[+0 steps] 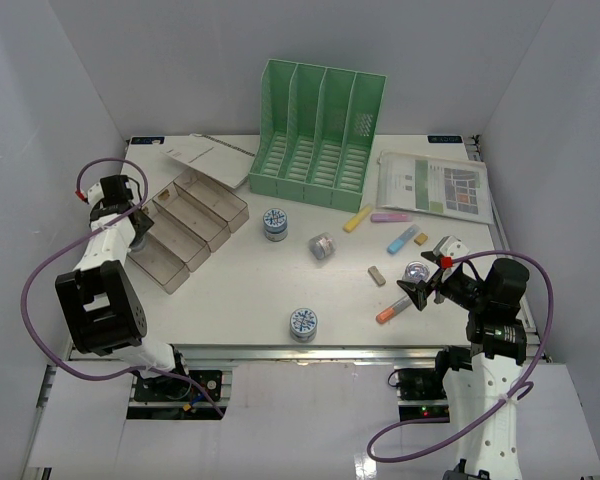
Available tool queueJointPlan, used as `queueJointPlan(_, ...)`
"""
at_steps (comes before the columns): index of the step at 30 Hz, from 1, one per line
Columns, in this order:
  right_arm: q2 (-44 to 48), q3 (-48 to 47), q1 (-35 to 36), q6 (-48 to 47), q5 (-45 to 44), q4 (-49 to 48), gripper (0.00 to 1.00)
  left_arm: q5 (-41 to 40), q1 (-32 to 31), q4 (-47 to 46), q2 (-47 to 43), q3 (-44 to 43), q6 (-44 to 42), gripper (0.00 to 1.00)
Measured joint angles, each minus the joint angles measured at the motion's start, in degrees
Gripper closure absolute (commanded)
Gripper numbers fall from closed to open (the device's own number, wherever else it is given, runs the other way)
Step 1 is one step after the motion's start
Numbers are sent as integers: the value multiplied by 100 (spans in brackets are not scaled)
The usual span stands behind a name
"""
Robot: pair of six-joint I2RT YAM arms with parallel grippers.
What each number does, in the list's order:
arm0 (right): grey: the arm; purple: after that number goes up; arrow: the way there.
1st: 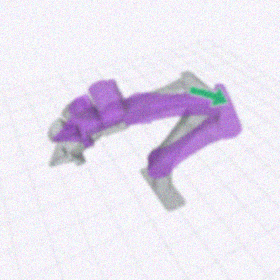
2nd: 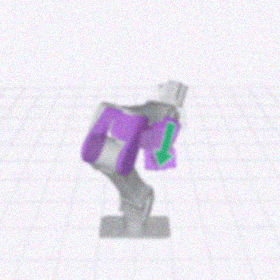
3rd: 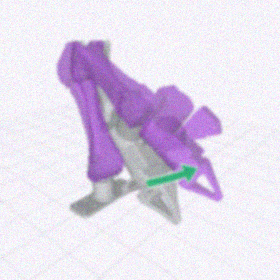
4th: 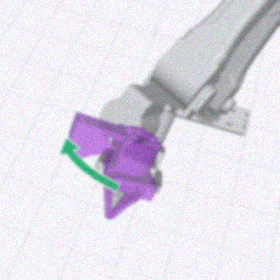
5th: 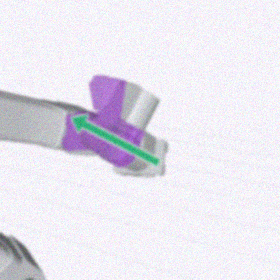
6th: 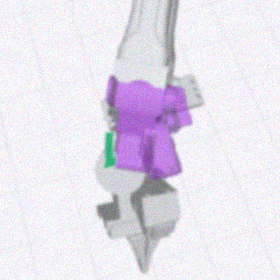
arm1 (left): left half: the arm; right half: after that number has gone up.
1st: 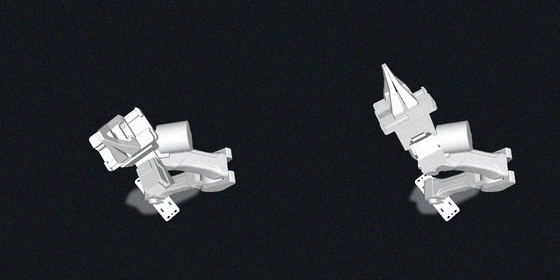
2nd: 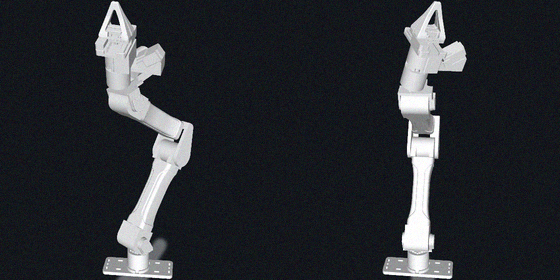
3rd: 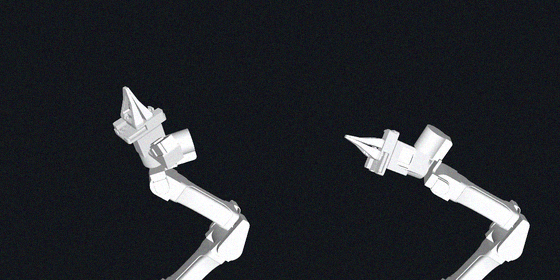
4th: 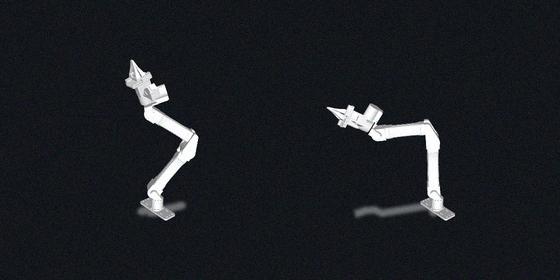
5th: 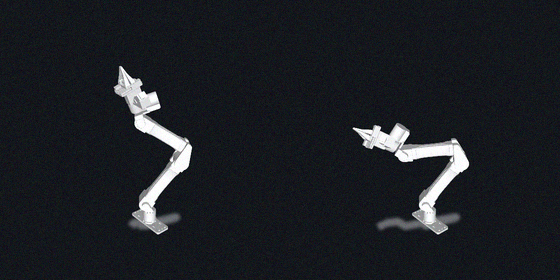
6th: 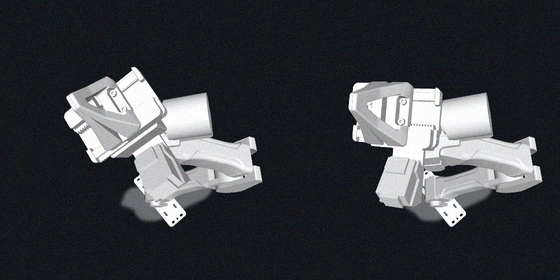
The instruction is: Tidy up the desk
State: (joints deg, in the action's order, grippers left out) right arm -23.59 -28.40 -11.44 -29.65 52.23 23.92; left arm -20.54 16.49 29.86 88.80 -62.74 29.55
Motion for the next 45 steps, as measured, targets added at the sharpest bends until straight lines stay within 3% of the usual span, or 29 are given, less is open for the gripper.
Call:
queueJointPlan(2,0,0,8,-8,0,0,10,17,0,-43,-5,0,-7,10)
queueJointPlan(5,-2,2,22,-30,2,0,10,66,0,-100,-8,0,-15,2)
queueJointPlan(15,-172,0,22,-115,11,21,10,622,0,-188,-145,0,-149,2)
queueJointPlan(21,-995,-184,125,-26,183,101,1,2144,-39,-427,-1329,239,-239,2)
queueJointPlan(23,-1917,-695,638,102,-14,195,0,2887,-161,-750,-2112,636,-271,2)
queueJointPlan(26,-3255,-1666,2005,360,-872,164,5,4104,-454,-1300,-3072,1343,-307,2)
queueJointPlan(30,-4168,-2252,3231,830,-1990,-22,10,5404,-779,-1676,-3659,2296,-391,2)
queueJointPlan(34,-5223,-2797,4250,1373,-3446,-208,10,5836,-1124,-1746,-4089,3017,-556,2)
queueJointPlan(38,-6139,-3263,4915,1814,-4414,-491,10,6066,-1262,-1768,-4543,3192,-640,2)
queueJointPlan(45,-7549,-4224,5089,2313,-5453,-732,10,6112,-1265,-1876,-4680,3193,-691,2)
